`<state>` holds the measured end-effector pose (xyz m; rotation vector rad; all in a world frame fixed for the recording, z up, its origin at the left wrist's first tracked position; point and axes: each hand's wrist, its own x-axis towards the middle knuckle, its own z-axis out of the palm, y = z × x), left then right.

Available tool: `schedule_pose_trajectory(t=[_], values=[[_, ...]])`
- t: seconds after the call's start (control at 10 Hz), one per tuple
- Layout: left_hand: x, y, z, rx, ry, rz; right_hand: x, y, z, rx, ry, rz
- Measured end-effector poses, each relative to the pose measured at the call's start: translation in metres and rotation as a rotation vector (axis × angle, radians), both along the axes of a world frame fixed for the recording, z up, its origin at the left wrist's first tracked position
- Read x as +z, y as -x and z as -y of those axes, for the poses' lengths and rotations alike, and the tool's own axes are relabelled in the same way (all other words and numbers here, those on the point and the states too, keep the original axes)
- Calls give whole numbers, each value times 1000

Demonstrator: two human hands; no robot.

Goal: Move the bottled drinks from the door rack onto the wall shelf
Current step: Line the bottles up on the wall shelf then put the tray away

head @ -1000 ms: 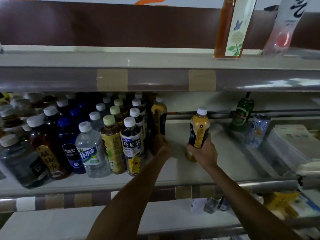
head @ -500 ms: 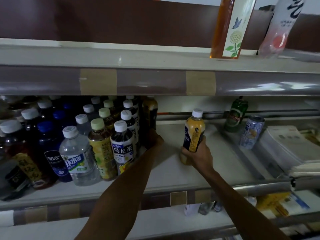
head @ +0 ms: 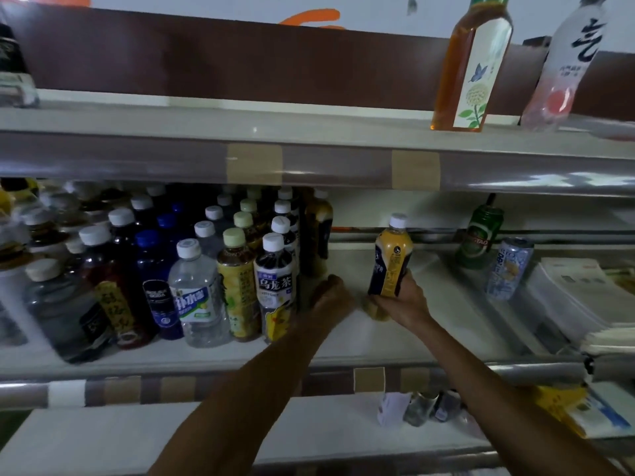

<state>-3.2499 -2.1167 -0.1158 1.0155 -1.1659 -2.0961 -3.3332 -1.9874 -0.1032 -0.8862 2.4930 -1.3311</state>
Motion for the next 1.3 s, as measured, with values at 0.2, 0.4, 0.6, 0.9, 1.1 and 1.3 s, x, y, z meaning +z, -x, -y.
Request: schedule_pose_trajectory(t=[0.2, 0.4, 0.6, 0.9, 1.1, 1.3], values=[[25, -56, -48, -531, 1239, 1053, 23, -17, 44, 49, 37, 72], [7, -93, -40, -753, 1438, 1029, 23, -35, 83, 43, -7, 33], [16, -104, -31, -916, 1421, 959, 12, -50, 104, 42, 29, 28], [11, -102, -26, -971, 1555, 1011, 13, -52, 123, 81, -104, -6], [13, -98, -25, -972, 1483, 982, 13, -57, 128, 58, -118, -10], [14, -100, -27, -981, 1482, 990, 13, -56, 124, 107, -120, 10]])
